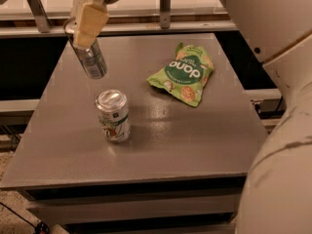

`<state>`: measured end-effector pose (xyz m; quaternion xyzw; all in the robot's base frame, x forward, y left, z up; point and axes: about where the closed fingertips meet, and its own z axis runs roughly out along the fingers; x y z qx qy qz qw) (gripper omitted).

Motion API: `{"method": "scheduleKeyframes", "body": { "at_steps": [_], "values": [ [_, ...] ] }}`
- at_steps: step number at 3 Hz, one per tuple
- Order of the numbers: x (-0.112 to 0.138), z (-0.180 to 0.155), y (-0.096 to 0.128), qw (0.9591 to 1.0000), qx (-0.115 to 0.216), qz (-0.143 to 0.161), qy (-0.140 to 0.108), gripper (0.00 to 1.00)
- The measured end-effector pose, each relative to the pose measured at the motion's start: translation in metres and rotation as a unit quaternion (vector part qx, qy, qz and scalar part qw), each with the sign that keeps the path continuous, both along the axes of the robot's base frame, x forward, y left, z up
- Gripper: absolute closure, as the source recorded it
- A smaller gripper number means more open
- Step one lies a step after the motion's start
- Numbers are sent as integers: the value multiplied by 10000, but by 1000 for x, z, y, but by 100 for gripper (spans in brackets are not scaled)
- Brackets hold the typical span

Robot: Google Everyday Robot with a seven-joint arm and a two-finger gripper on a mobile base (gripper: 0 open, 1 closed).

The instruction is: Move redbull can near 7up can

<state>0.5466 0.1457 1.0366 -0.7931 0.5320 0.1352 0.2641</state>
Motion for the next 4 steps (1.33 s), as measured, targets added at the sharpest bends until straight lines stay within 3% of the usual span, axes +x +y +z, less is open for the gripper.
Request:
{"method": "scheduleKeyframes", "body": {
  "at_steps": [1,2,3,4],
  "values": [
    [2,9,-39,9991,40,-403,-81,100],
    [-4,7,-87,9954,81,-955,-38,100],
    [-22,1,-139,9872,97,-1588,56,100],
    [-47,-29,-177,9807,54,-1876,551,100]
  ]
}}
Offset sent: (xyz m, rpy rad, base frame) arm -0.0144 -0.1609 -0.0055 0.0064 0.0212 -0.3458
